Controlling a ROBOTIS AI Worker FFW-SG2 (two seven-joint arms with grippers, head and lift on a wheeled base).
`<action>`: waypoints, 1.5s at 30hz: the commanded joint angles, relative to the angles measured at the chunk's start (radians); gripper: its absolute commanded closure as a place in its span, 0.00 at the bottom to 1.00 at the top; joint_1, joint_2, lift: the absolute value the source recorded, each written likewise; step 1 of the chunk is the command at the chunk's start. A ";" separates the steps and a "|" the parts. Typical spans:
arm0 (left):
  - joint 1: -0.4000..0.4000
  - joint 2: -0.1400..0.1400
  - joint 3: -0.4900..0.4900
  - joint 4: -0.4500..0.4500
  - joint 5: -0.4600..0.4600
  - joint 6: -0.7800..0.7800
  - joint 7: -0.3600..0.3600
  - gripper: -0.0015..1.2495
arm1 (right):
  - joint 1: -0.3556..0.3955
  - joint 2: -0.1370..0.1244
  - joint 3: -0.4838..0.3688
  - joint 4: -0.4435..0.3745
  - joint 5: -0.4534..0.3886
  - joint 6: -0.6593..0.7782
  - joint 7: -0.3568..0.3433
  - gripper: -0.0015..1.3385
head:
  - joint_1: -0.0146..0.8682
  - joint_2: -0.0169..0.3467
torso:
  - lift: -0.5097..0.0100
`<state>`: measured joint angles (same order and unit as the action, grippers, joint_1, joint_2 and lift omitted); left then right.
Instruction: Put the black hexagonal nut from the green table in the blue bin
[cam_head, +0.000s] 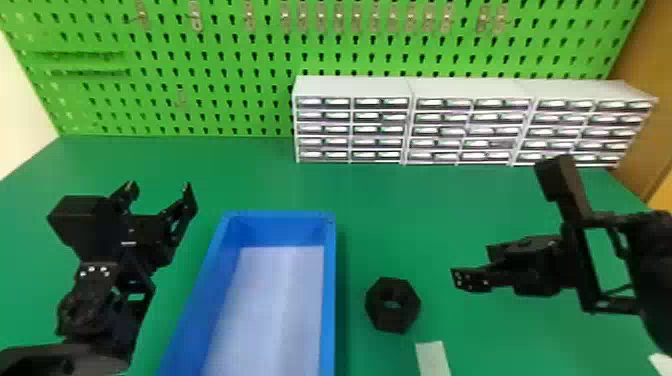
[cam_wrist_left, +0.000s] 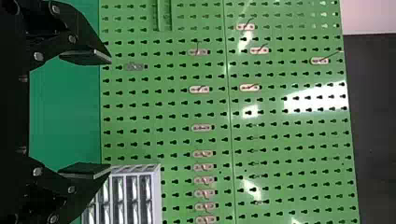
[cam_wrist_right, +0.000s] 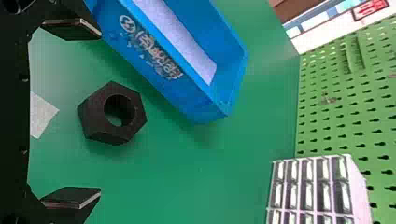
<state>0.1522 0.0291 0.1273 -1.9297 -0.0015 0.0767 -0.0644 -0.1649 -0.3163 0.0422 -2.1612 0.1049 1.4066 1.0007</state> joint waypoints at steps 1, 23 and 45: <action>0.001 0.000 0.002 0.000 0.000 0.000 0.000 0.35 | 0.001 0.020 0.018 0.009 0.094 0.000 0.044 0.09 | 0.76 0.20 | 0.80; -0.008 0.000 -0.009 0.002 -0.012 0.000 0.000 0.35 | -0.019 0.049 0.076 0.038 0.272 -0.012 0.171 0.09 | 0.76 0.20 | 0.80; -0.008 0.000 -0.012 0.003 -0.011 -0.001 0.000 0.35 | -0.034 0.051 0.100 0.057 0.282 -0.017 0.174 0.09 | 0.76 0.20 | 0.80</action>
<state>0.1426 0.0291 0.1155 -1.9267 -0.0123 0.0763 -0.0644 -0.1949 -0.2664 0.1377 -2.1080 0.3851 1.3923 1.1750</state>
